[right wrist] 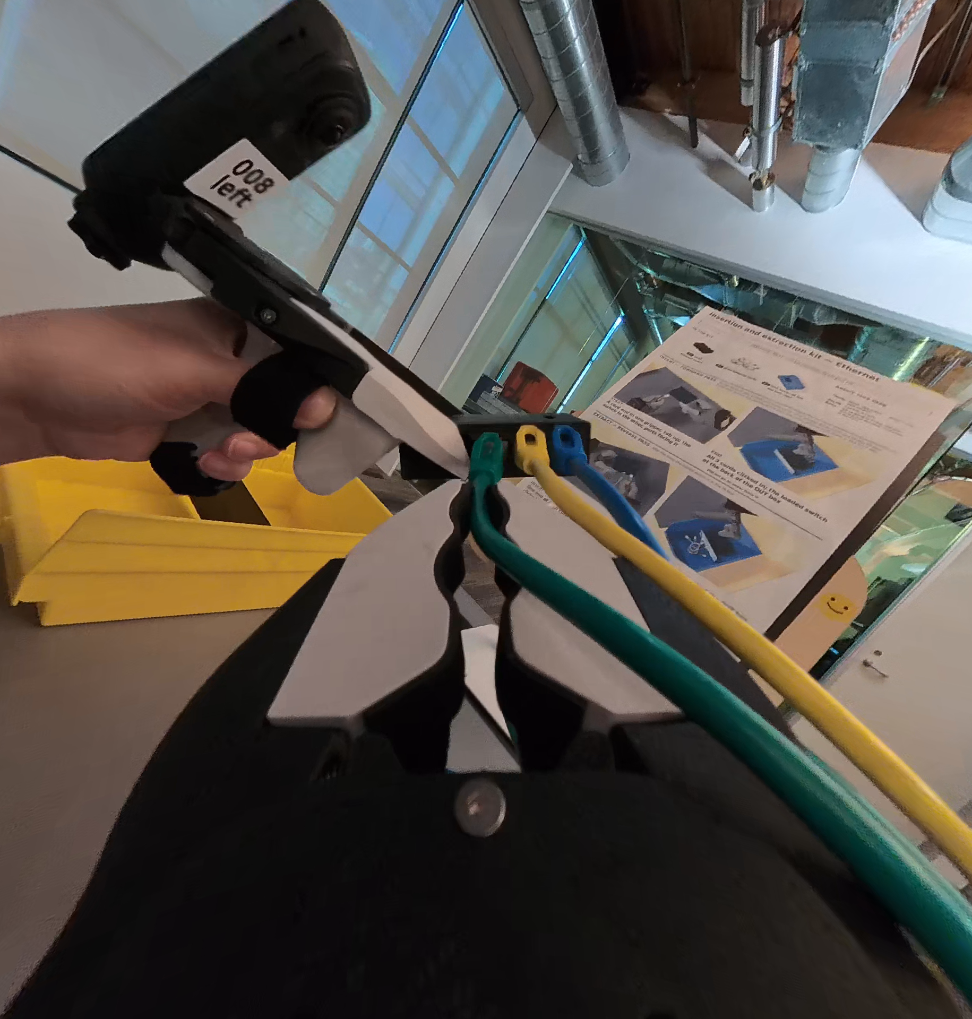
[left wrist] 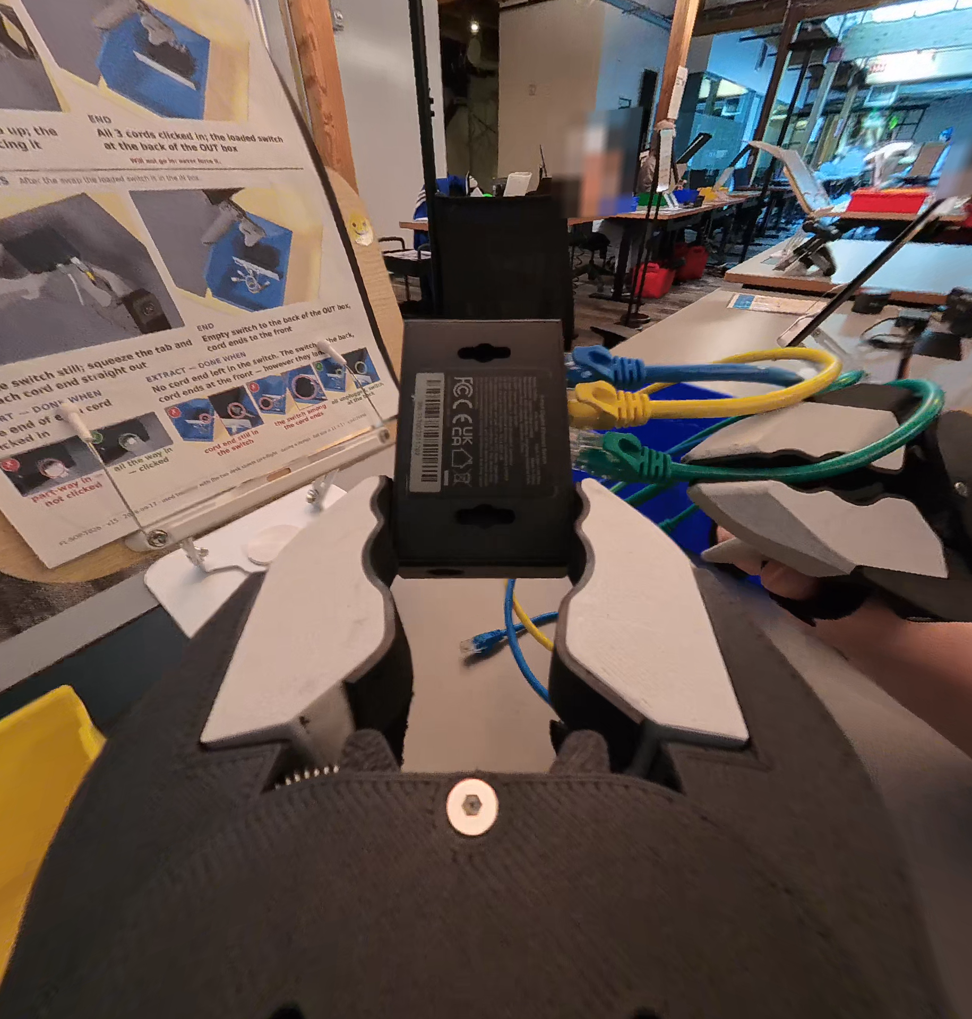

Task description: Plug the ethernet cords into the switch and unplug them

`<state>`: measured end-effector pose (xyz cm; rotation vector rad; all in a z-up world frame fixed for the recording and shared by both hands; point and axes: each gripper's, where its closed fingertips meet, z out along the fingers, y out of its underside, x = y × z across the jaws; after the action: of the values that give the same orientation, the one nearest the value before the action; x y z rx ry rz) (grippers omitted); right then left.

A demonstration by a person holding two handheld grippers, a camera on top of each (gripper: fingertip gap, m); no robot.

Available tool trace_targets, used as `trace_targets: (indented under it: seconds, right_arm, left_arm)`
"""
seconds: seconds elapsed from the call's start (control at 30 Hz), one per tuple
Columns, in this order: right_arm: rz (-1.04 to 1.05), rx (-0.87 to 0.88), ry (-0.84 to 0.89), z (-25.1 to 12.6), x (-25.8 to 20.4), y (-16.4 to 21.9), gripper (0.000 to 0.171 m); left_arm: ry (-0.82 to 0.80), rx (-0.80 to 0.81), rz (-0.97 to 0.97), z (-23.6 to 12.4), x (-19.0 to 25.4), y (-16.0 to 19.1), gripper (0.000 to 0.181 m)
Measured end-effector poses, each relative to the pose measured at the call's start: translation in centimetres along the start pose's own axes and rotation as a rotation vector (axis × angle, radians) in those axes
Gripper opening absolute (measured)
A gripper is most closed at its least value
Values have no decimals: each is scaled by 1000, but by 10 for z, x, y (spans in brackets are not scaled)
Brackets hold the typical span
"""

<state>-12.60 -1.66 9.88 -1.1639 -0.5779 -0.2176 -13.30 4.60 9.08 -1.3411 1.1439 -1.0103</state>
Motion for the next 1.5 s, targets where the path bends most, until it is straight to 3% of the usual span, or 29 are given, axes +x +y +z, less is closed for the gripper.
trace_targets:
  seconds: [0.3,0.57,0.67,0.77,0.83,0.9,0.97,1.07,1.2,1.33,1.5]
  right_arm:
    - [-9,121,42,-10,2,-18,6]
    - [-47,234,16,-23,3,-42,6]
    - [-18,248,-12,-25,3,-42,6]
    - [14,209,-59,-21,-2,-34,6]
    - [-35,195,-61,-19,-9,-29,6]
    - [5,223,-48,-17,-7,-36,6]
    - [56,236,-45,-16,-2,-39,6]
    - [98,230,-39,-17,0,-31,6]
    - [135,222,-28,-19,8,-28,5]
    - [94,212,-14,-20,9,-33,6]
    - [60,202,-23,-22,8,-34,6]
  left_arm:
    - [-102,80,330,-15,18,-25,60]
    - [20,370,286,-34,45,-55,61]
    - [89,393,248,-37,49,-56,61]
    - [99,558,154,-58,48,-75,28]
    - [140,593,191,-69,57,-82,11]
    - [4,437,308,-60,47,-74,26]
    - [36,366,284,-53,48,-66,54]
    - [70,391,161,-44,46,-62,55]
    - [29,344,245,-31,49,-52,71]
    - [-84,347,389,-33,46,-52,63]
    - [-106,365,426,-34,50,-54,63]
